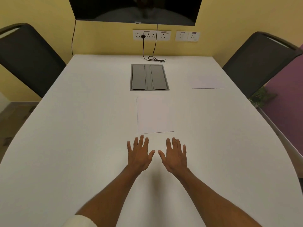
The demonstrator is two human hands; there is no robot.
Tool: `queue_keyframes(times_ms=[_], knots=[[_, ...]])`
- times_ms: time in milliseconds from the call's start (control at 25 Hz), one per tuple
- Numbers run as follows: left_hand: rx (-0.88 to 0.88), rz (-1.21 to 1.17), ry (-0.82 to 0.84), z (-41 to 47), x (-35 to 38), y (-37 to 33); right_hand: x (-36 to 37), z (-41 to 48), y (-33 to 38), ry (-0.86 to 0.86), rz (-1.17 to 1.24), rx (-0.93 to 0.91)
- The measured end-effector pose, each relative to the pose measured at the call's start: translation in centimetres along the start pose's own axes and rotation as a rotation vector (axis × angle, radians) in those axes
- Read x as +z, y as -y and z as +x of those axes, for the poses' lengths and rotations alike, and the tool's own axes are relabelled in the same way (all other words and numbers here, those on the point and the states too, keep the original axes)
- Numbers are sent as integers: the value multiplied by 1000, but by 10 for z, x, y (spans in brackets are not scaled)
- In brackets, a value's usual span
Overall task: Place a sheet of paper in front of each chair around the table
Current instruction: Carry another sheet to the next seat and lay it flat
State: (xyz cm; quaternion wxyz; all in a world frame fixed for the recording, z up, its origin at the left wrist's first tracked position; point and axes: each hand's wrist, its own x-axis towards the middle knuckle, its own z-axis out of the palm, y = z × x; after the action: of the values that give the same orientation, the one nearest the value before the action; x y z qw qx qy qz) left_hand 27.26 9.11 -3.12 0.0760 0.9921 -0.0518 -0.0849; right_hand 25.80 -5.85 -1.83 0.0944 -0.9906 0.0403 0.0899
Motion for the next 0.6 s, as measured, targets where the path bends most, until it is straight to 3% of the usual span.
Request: queue_keyframes(times_ms=[600], knots=[[-50, -42, 96, 145, 53, 25, 46, 148, -39, 54, 161, 86]])
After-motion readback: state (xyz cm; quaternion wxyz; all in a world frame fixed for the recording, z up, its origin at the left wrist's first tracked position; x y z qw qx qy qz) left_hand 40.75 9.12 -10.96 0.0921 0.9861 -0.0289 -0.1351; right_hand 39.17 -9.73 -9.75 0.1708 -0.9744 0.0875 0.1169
